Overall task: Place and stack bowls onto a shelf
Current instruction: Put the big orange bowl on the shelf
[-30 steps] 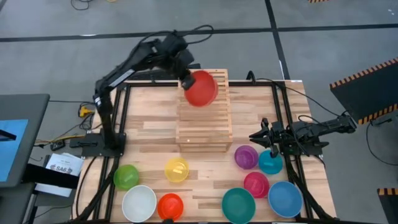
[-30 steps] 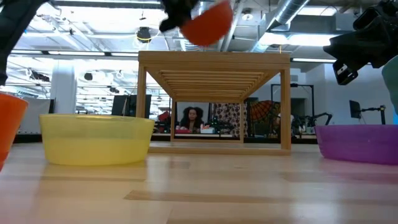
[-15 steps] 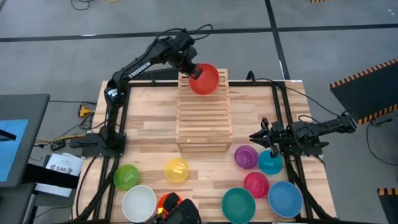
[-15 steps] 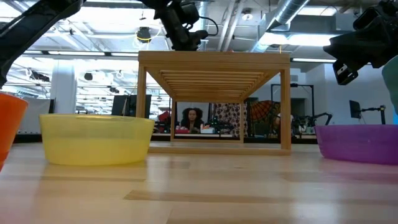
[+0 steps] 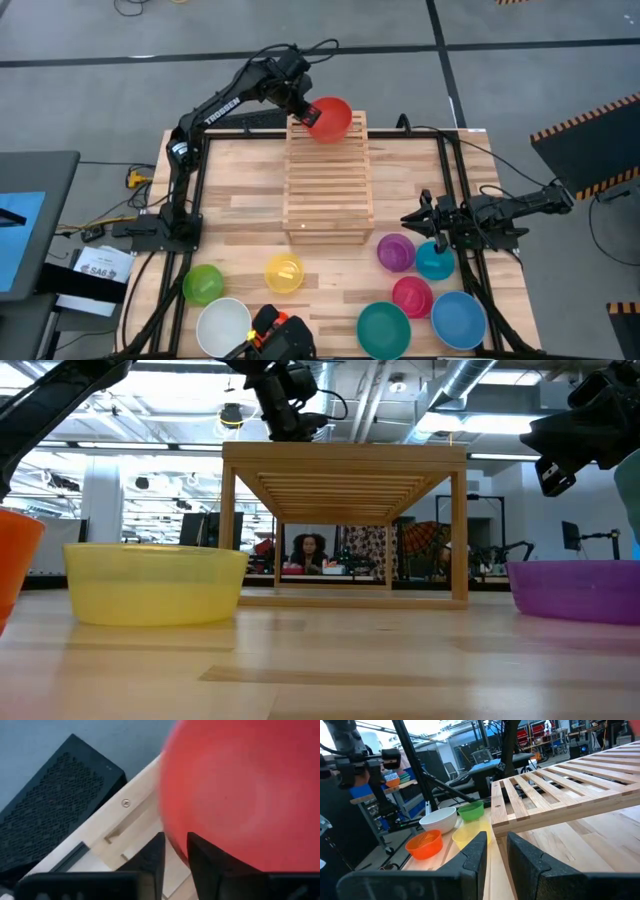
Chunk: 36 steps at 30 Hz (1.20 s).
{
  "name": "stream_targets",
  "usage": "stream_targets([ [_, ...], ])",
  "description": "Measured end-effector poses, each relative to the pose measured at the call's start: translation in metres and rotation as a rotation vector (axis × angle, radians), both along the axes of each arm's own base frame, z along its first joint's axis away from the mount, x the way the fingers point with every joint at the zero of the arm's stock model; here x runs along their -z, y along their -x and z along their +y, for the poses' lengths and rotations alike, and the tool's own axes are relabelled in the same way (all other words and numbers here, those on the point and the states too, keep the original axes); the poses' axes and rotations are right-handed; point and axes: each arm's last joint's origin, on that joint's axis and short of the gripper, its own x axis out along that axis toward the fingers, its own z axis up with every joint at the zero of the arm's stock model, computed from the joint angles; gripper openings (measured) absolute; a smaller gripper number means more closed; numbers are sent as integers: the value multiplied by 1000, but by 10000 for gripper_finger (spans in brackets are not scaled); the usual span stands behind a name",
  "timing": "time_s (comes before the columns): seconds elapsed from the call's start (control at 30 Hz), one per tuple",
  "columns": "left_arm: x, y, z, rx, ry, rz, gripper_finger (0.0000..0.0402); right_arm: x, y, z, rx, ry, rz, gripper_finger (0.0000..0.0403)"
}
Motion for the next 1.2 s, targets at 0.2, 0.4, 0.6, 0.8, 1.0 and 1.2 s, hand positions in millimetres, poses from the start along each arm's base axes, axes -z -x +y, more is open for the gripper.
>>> stream_targets([
  [0.2,-10,0,-1,15,3,-49,116,0,0,0,0,0,0,102],
  [0.4,-35,5,-5,23,-54,-135,138,0,0,0,0,0,0,102],
  [0.6,-53,17,-9,52,-107,-182,139,0,0,0,0,0,0,102],
  [0.8,-59,10,-17,146,-131,-224,81,0,0,0,0,0,0,102],
  [1.0,-46,-7,-26,208,-168,-196,3,0,0,0,0,0,0,102],
  [1.2,-19,-11,-30,227,-156,-39,0,0,0,0,0,0,0,102],
])
